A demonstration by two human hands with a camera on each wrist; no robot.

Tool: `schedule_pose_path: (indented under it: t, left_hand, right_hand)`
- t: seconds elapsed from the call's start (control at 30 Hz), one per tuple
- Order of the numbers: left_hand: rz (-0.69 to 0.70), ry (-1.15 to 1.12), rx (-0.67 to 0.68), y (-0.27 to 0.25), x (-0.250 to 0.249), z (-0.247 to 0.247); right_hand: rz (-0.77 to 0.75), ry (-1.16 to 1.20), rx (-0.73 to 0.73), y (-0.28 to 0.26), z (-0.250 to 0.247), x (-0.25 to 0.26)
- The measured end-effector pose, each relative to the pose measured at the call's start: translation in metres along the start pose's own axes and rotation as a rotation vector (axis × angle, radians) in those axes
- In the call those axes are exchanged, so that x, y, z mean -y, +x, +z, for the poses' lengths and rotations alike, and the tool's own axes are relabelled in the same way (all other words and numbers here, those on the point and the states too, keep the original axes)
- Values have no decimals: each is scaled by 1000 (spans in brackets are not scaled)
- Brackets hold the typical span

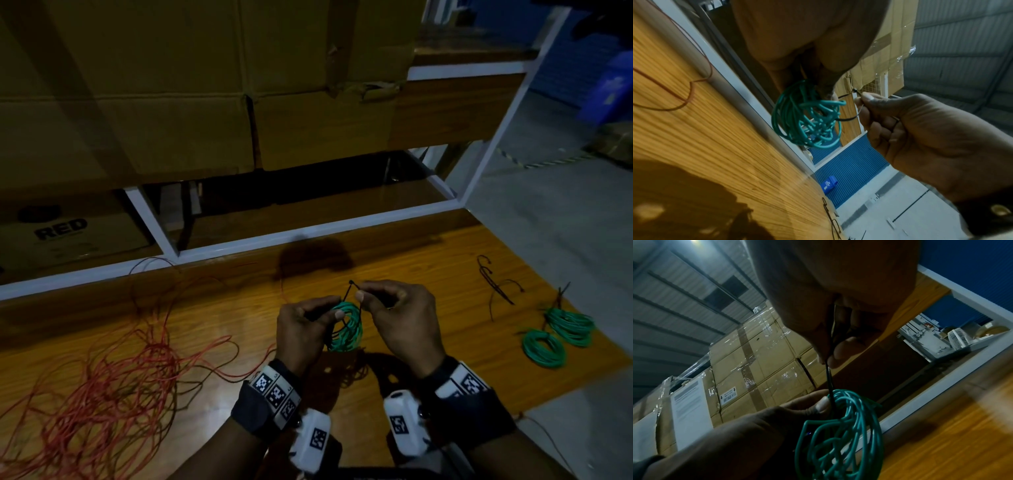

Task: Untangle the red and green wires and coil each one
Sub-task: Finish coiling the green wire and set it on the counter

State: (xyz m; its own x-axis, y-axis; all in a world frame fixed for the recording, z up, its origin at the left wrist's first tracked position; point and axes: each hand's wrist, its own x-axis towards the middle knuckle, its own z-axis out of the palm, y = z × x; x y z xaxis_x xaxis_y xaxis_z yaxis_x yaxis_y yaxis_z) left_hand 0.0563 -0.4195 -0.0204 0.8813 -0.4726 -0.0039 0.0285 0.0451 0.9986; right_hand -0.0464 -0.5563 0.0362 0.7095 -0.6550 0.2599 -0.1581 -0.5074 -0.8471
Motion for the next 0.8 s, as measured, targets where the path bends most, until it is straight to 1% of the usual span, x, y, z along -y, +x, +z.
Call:
schedule_pose_path:
  t: [0.17, 0.37, 0.67, 0.8]
  left_hand:
    - [26, 36, -4, -2, 1, -1]
    - [48, 73, 1, -4, -2, 3]
    - [41, 83, 18, -7, -2, 6]
    - [37, 83, 11, -8, -2, 6]
  right_hand:
    - [1, -28, -22, 0, -1, -6]
    - [-14, -80, 11, -2, -1, -8]
    - [11, -13, -6, -5, -6, -10]
    - [-2, -44, 6, -5, -7, -10]
